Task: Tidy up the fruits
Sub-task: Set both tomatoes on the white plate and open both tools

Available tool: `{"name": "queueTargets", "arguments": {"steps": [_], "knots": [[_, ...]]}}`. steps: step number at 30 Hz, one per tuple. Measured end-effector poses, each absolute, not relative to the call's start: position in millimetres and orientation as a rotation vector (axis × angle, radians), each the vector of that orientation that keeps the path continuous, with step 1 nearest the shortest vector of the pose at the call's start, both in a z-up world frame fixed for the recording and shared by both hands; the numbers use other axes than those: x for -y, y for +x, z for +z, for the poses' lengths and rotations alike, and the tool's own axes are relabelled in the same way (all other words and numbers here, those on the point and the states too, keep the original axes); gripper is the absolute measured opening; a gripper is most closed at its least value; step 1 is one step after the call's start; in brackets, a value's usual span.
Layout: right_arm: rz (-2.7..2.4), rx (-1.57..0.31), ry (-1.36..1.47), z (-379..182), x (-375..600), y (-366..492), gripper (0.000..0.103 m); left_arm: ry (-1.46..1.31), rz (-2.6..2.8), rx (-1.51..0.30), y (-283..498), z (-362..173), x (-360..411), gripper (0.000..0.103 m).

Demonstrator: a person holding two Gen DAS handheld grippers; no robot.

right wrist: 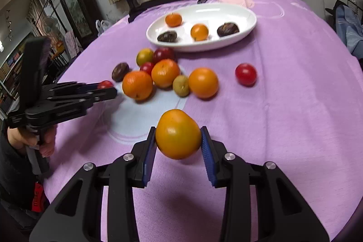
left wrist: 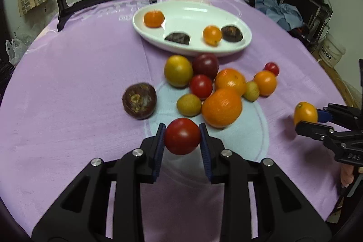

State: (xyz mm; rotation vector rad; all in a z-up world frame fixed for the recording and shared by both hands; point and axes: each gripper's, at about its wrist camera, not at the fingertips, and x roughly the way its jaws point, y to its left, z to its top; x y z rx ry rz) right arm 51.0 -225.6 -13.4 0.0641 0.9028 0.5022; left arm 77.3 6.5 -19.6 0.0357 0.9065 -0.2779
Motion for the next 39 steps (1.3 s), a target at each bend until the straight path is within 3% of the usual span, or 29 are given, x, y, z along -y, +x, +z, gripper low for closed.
{"name": "queueTargets", "arguments": {"steps": [12, 19, 28, 31, 34, 39], "knots": [[0.502, -0.746, 0.011, 46.6, 208.3, 119.8, 0.038, -0.044, -0.274, -0.77, 132.3, 55.5, 17.8, 0.03], [0.447, -0.805, -0.005, 27.1, 194.5, 199.9, 0.038, -0.075, -0.184, -0.855, 219.9, 26.6, 23.1, 0.03], [0.427, -0.858, 0.069, 0.3, 185.9, 262.1, 0.039, -0.072, -0.105, -0.916, 270.3, -5.7, 17.6, 0.031], [0.38, -0.898, 0.161, -10.2, 191.9, 273.2, 0.04, -0.097, -0.115, -0.942, 276.9, -14.0, 19.4, 0.047], [0.386, -0.923, 0.247, -12.7, 201.5, 273.6, 0.041, -0.099, -0.114, -0.939, 274.5, -11.8, 23.3, 0.071], [0.402, -0.9, 0.261, 1.1, 219.2, 247.1, 0.041, -0.087, -0.095, -0.874, 250.6, 5.9, 17.7, 0.079]]}}
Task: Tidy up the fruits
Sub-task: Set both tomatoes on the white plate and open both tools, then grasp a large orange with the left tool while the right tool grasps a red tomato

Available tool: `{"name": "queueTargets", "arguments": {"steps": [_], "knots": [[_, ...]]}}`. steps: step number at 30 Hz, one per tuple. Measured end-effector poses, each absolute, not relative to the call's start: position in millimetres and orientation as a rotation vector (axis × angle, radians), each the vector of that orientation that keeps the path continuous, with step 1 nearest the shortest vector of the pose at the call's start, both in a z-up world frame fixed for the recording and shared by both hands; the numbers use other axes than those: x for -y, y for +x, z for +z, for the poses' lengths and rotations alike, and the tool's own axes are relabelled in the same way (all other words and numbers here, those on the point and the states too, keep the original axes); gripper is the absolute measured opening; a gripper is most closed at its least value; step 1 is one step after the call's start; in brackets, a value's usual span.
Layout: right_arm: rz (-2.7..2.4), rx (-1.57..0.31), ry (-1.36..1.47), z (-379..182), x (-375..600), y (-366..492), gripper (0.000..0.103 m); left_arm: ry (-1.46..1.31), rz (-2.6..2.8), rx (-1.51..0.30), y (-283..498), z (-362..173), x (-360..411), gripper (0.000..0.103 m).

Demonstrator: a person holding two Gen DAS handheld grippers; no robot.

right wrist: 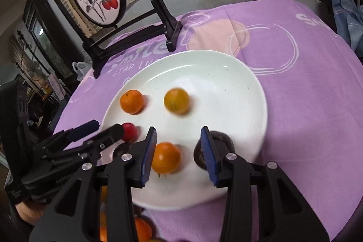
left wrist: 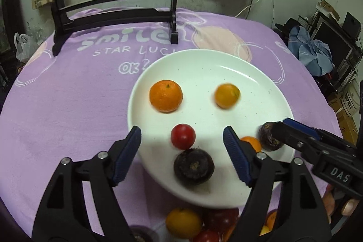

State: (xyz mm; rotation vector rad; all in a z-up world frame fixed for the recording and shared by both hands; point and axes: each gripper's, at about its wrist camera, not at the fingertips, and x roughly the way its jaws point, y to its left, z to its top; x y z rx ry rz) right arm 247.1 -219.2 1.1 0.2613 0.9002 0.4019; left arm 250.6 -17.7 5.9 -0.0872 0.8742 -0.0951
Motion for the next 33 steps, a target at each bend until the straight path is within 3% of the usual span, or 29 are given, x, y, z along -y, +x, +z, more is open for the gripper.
{"name": "queueTargets", "arguments": {"steps": [6, 15, 26, 33], "knots": [[0.342, -0.84, 0.204, 12.0, 247.8, 199.0, 0.041, -0.113, -0.099, -0.828, 204.0, 19.1, 1.0, 0.088], [0.306, -0.879, 0.039, -6.0, 261.0, 135.5, 0.04, -0.108, -0.069, -0.775, 125.3, 7.2, -20.3, 0.089], [0.253, -0.921, -0.02, -28.8, 257.0, 126.7, 0.04, -0.022, -0.088, -0.781, 86.6, -7.4, -19.0, 0.089], [0.266, -0.959, -0.055, -42.2, 247.0, 142.3, 0.04, -0.132, -0.196, -0.826, 82.4, -11.9, -22.9, 0.089]]}}
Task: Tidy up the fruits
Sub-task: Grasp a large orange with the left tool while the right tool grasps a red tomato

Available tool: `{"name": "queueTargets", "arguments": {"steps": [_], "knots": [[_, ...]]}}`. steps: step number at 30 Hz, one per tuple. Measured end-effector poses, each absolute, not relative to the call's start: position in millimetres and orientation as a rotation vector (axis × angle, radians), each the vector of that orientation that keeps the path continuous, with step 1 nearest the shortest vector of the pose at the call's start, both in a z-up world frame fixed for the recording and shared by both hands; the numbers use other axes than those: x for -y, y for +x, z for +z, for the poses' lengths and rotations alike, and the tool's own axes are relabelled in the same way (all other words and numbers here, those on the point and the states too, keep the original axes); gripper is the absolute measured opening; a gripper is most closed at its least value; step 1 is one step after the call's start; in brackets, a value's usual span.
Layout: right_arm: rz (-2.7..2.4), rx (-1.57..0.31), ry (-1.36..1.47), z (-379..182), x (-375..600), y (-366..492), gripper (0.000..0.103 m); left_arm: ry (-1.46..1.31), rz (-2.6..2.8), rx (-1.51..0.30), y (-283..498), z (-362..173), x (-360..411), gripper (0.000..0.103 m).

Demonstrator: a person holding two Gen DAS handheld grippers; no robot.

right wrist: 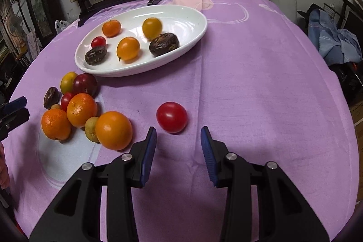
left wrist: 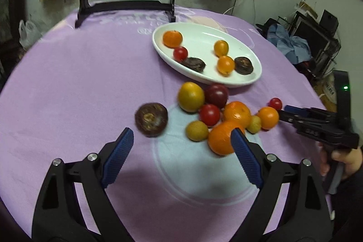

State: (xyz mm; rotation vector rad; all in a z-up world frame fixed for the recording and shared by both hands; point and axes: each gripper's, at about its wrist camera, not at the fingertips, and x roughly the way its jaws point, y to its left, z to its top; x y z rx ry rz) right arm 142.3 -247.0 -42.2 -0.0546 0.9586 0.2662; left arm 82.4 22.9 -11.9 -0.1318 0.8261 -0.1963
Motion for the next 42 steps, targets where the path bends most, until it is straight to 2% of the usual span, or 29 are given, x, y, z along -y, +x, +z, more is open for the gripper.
{"name": "queueTargets", "arguments": {"steps": [8, 11, 14, 28, 32, 34, 42], "knots": [[0.264, -0.934, -0.151, -45.6, 231.0, 159.1, 0.04, -0.095, -0.224, -0.847, 79.8, -17.1, -9.6, 0.089], [0.266, -0.933, -0.156, -44.5, 231.6, 155.7, 0.031, -0.085, -0.229, -0.86, 81.7, -20.0, -4.3, 0.089], [0.257, -0.918, -0.202, -42.5, 228.2, 146.8, 0.029, -0.089, -0.241, -0.878, 84.3, -23.6, 0.9, 0.089], [0.366, -0.858, -0.024, -20.3, 244.6, 114.5, 0.029, -0.041, -0.251, -0.931, 91.5, -35.7, 32.1, 0.088], [0.388, -0.844, -0.003, -19.7, 249.0, 113.1, 0.029, -0.07, -0.229, -0.945, 100.2, -39.4, 37.2, 0.083], [0.393, -0.845, 0.011, -20.6, 252.4, 112.9, 0.029, -0.055, -0.222, -0.953, 103.9, -41.8, 42.4, 0.074], [0.405, -0.821, 0.024, -18.5, 257.5, 110.8, 0.029, -0.026, -0.166, -0.947, 113.3, -49.2, 45.7, 0.067]]}}
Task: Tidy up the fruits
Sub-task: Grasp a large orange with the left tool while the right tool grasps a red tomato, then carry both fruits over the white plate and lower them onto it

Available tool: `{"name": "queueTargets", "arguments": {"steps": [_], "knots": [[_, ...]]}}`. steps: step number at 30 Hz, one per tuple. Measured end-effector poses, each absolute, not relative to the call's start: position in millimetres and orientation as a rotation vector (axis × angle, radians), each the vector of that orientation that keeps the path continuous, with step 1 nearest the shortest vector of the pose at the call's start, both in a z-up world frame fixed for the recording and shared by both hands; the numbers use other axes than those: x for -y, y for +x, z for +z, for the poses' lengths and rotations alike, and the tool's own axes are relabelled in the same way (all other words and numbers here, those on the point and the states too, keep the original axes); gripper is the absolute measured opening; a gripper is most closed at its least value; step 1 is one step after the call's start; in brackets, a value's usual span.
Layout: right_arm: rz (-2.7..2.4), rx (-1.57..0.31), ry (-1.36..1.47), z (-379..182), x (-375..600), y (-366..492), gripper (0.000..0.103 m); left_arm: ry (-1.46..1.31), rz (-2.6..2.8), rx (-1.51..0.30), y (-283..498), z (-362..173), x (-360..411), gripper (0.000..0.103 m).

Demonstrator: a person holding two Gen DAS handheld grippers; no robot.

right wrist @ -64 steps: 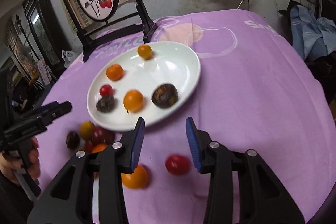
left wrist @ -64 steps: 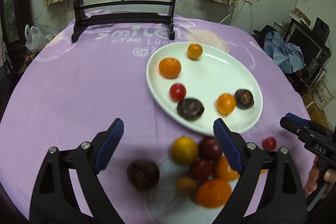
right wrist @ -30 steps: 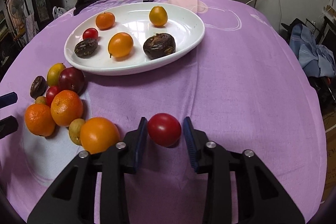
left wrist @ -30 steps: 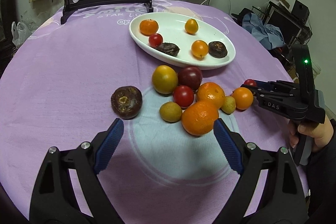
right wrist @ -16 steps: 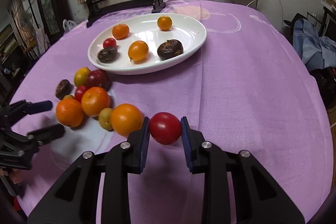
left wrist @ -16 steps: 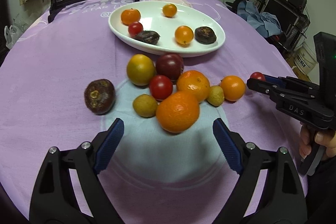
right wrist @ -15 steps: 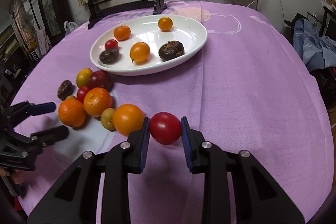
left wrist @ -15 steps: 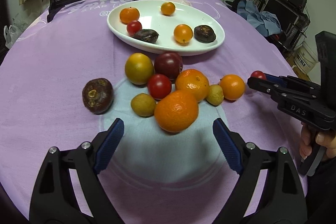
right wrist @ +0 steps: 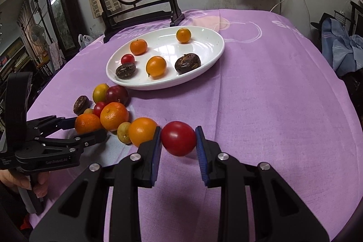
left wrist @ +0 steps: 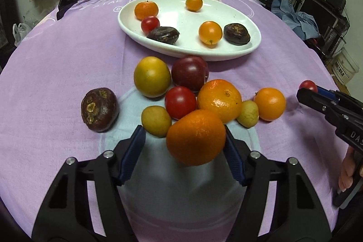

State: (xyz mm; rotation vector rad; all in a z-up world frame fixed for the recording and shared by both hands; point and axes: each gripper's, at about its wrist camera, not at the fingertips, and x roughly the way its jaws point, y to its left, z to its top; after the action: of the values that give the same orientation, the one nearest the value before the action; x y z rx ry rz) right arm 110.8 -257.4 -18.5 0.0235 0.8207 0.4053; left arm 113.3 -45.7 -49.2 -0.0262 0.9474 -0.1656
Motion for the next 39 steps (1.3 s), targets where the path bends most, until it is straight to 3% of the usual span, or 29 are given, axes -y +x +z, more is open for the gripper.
{"name": "queueTargets", "arguments": {"steps": [3, 5, 25, 33, 39], "knots": [[0.397, -0.832, 0.026, -21.4, 259.2, 112.5, 0.029, -0.034, -0.174, -0.948, 109.6, -47.0, 43.4, 0.062], [0.394, -0.83, 0.028, -21.6, 259.8, 112.3, 0.029, -0.053, -0.205, -0.955, 104.6, -43.5, 39.0, 0.045], [0.422, -0.795, 0.048, -20.2, 259.6, 111.7, 0.029, -0.032, -0.279, -0.884, 79.9, -7.4, 19.1, 0.045], [0.438, -0.772, 0.074, 10.6, 245.3, 116.4, 0.03, 0.022, -0.282, -0.827, 123.2, 22.3, 25.9, 0.045], [0.444, -0.773, 0.021, 22.9, 217.4, 167.5, 0.03, 0.01, -0.268, -0.827, 179.0, 28.0, 33.2, 0.045]]}}
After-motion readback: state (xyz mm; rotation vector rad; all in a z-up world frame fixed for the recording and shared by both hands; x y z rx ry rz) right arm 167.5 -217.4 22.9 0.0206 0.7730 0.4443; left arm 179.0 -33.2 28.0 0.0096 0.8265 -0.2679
